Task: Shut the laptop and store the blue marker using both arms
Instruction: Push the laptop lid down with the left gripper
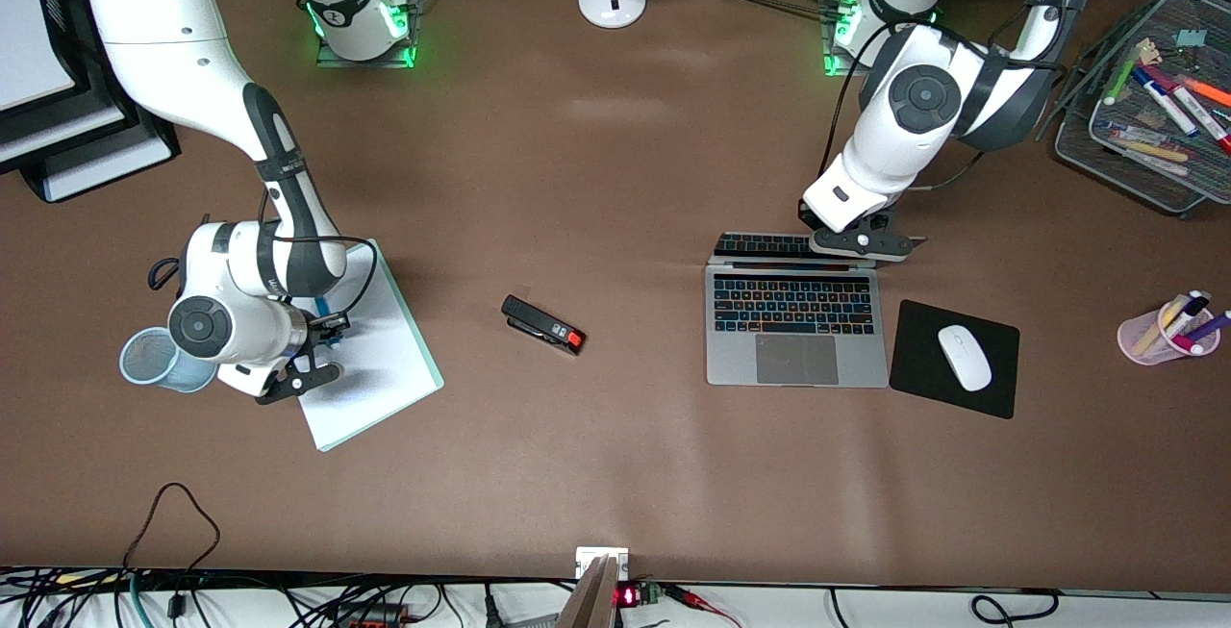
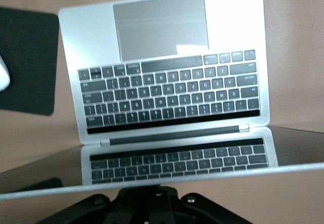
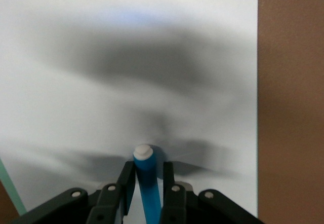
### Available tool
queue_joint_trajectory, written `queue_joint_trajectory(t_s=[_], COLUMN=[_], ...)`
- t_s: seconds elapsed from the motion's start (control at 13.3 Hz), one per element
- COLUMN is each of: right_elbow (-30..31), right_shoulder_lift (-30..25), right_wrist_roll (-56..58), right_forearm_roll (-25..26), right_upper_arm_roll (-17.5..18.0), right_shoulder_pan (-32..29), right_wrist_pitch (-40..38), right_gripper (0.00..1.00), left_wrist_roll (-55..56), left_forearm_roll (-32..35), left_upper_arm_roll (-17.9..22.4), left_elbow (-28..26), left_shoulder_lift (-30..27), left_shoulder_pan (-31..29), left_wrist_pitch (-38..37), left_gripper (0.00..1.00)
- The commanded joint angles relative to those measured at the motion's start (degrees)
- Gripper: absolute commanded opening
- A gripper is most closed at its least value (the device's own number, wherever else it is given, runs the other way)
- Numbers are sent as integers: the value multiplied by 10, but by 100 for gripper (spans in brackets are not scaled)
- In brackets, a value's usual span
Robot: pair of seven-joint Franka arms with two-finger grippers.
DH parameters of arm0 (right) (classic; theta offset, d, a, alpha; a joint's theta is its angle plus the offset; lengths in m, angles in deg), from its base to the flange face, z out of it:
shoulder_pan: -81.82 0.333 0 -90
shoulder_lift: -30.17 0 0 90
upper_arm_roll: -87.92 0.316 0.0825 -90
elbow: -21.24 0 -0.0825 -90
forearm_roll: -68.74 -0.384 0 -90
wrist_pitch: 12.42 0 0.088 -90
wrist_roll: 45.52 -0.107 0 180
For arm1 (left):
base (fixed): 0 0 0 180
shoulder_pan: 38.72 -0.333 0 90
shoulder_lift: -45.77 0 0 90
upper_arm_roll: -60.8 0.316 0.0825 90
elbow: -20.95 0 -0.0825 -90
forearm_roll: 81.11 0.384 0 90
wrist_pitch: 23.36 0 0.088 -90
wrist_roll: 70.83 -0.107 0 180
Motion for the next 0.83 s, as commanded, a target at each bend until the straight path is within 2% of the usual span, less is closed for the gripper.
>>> queue_joint_trajectory(t_s=[0.0,0.3,0.45,0.75], right_elbow=[-11,-15,-15,-30], right_shoulder_lift=[8,8,8,2], right_wrist_roll=[7,7,7,10], right_forearm_roll=[-6,-6,-5,-2], right_upper_arm_roll=[1,1,1,1], right_shoulder_pan=[0,0,0,0], right_wrist_pitch=[1,0,0,-8], right_gripper=[26,16,14,9], left_wrist_roll=[3,1,1,1], left_forearm_roll=[25,35,67,71], left_upper_arm_roll=[-2,-1,0,0], left_elbow=[15,66,92,144], left_shoulder_lift=[22,73,88,138], left_shoulder_pan=[-13,-16,-22,-23], left_wrist_pitch=[42,46,47,48], left_gripper=[0,0,0,0])
